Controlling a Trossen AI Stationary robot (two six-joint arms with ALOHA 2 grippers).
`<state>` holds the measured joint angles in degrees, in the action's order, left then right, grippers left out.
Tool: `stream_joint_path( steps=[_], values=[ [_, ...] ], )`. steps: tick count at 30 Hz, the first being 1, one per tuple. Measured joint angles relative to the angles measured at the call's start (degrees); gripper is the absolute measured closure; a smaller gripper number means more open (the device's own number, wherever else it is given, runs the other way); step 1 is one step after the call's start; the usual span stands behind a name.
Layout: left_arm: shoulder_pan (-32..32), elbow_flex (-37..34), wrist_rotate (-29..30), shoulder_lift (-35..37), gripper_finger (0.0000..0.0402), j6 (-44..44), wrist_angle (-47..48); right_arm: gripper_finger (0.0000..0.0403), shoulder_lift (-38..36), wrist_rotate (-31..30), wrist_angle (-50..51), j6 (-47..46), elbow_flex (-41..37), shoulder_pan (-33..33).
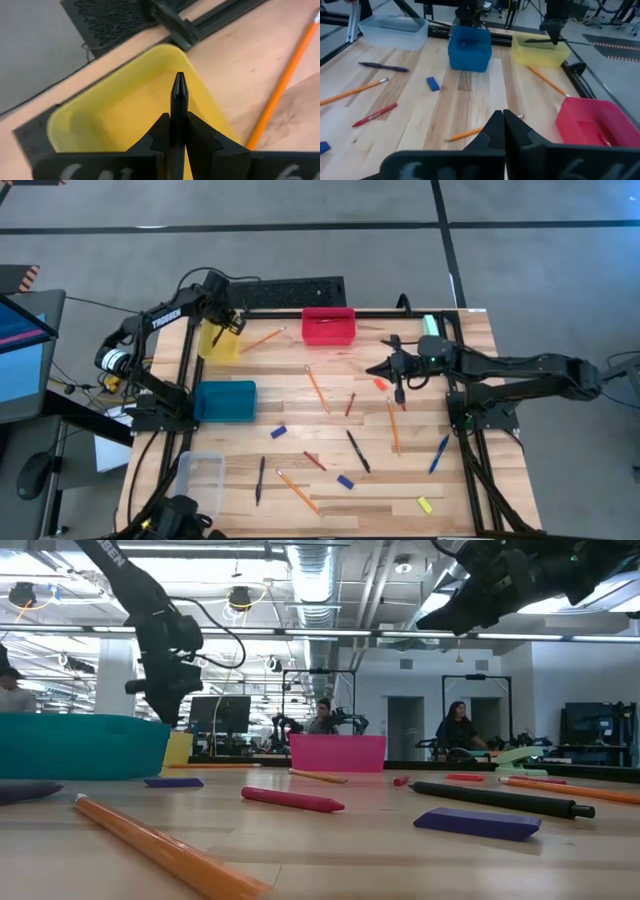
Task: Sort crayons/erasers/pens/pencils in bins
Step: Put the black pen into the yellow bin
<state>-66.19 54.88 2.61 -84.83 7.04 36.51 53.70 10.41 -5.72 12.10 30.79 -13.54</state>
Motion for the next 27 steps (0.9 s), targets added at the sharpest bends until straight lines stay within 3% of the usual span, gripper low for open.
stream_joint_path(
  steps=[12, 27],
  values=[
    [-0.73, -0.3, -0.8, -0.86, 0.0377, -0.06, -0.36, 0.0397, 0.01, 0.0, -3.1, 1.4, 0.0, 0.0],
    [0.06, 2.47, 0.86, -6.97, 0.0377, -2.79, 3.71, 0.04, 0.01, 0.0, -3.73, 2.01, 0.0, -0.09]
  ],
)
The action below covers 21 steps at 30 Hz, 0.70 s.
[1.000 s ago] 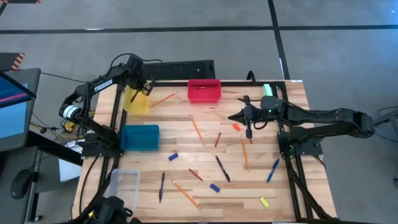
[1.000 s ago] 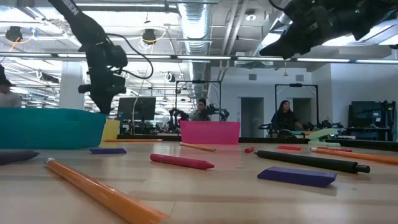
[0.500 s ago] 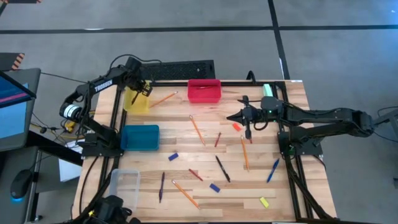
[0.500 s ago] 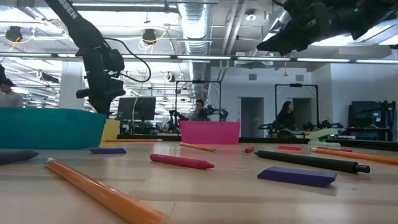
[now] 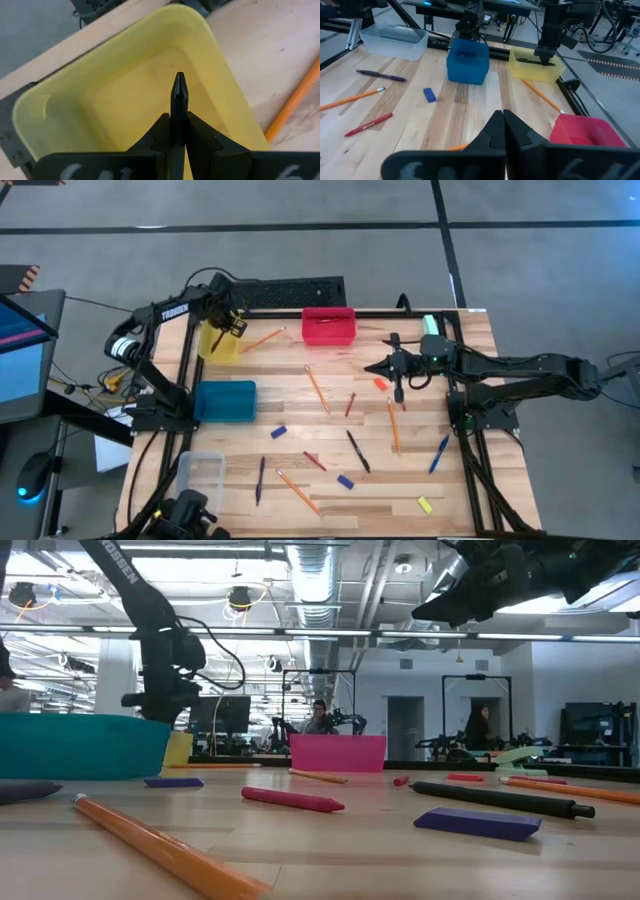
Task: Sort crayons/erasers/pens/pencils in bins
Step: Put the black pen into the yellow bin
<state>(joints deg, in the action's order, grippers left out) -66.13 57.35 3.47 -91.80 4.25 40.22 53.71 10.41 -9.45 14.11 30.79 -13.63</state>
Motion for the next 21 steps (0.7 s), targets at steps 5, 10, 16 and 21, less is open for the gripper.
stream_joint_path(
  steps=[5, 10, 16, 21],
  values=[
    [0.03, 0.16, -0.09, -0.23, 0.0377, -0.13, 1.67, 0.0398, 0.0, 0.0, 0.0, 0.07, 0.0, -0.02],
    [0.04, 0.16, -0.16, -0.23, 0.0377, -0.59, 3.01, 0.0398, 0.0, 0.0, -0.02, 0.09, 0.0, 0.0],
    [0.04, 0.16, -0.47, -0.23, 0.0377, -1.81, 2.28, 0.0399, 0.0, 0.0, -0.02, 0.07, 0.0, 0.0],
    [0.04, 0.15, -0.23, -0.23, 0.0377, -2.04, 1.89, 0.0398, 0.0, 0.0, -0.02, 0.07, 0.0, 0.0]
  ],
)
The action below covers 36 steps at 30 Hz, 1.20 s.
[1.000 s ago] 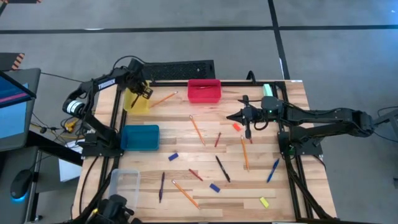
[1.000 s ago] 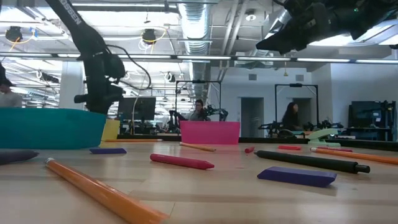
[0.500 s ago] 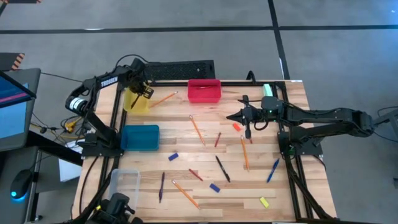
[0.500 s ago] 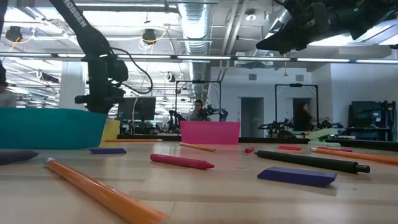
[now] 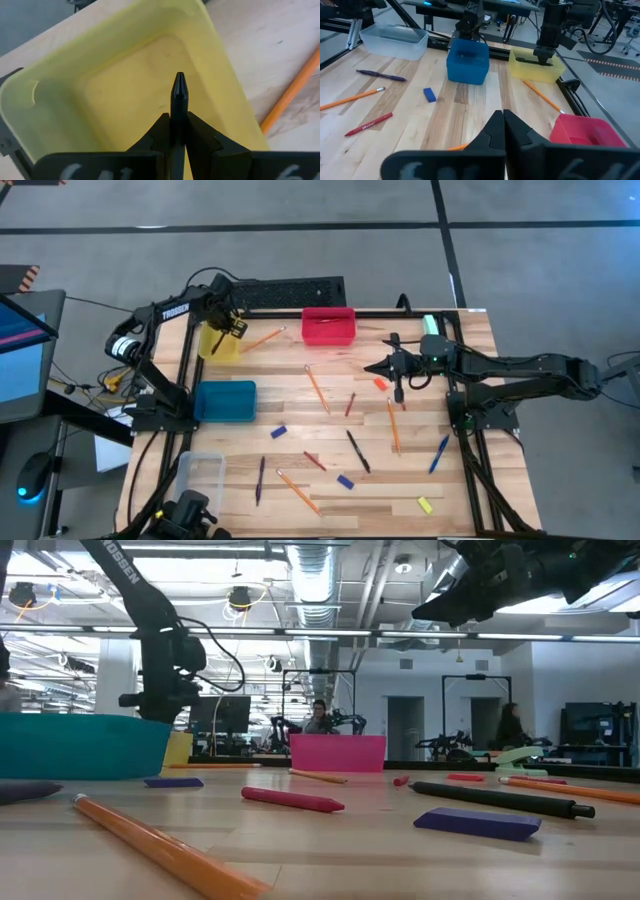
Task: Sort crayons/erasers/pens/pencils in bins
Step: Put the black pen into the yellow bin
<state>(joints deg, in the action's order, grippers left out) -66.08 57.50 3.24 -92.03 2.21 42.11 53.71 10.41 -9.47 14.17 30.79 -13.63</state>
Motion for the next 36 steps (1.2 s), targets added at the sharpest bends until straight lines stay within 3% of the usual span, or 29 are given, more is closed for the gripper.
stream_joint_path(
  steps=[5, 10, 36],
  values=[
    [0.94, -0.64, -1.46, 0.0, 0.0377, -1.42, 0.17, 0.04, 0.0, 0.0, 0.0, 0.28, 0.02, 0.01],
    [3.07, -0.64, 0.95, 0.0, 0.0377, -1.44, -0.04, 0.0399, 0.0, 0.0, -0.02, 0.31, 0.02, 0.02],
    [2.38, -0.64, 0.49, 0.0, 0.0374, -3.42, 0.5, 0.0398, 0.0, 0.0, -0.15, 0.79, 0.04, 0.04]
  ],
)
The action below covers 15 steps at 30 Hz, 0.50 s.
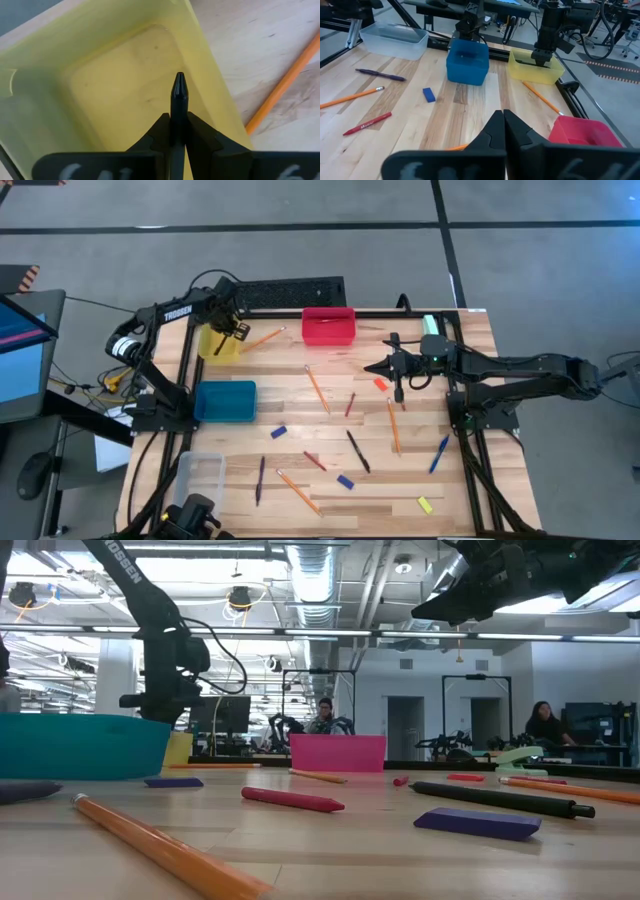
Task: Sort crayons/erasers/pens/pencils in bins
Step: Put the black pen into the yellow bin, then put the pencil into the blue bin
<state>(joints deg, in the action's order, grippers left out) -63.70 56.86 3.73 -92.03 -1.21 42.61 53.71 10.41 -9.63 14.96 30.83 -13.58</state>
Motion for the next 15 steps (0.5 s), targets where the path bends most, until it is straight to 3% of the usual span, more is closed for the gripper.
stream_joint_path(
  steps=[15],
  values=[
    [0.0, 0.01, 0.1, 0.3, 0.0324, 0.28, 0.94, 0.04, 0.0, 0.0, 0.17, 0.04, 0.0, 0.0]
  ],
)
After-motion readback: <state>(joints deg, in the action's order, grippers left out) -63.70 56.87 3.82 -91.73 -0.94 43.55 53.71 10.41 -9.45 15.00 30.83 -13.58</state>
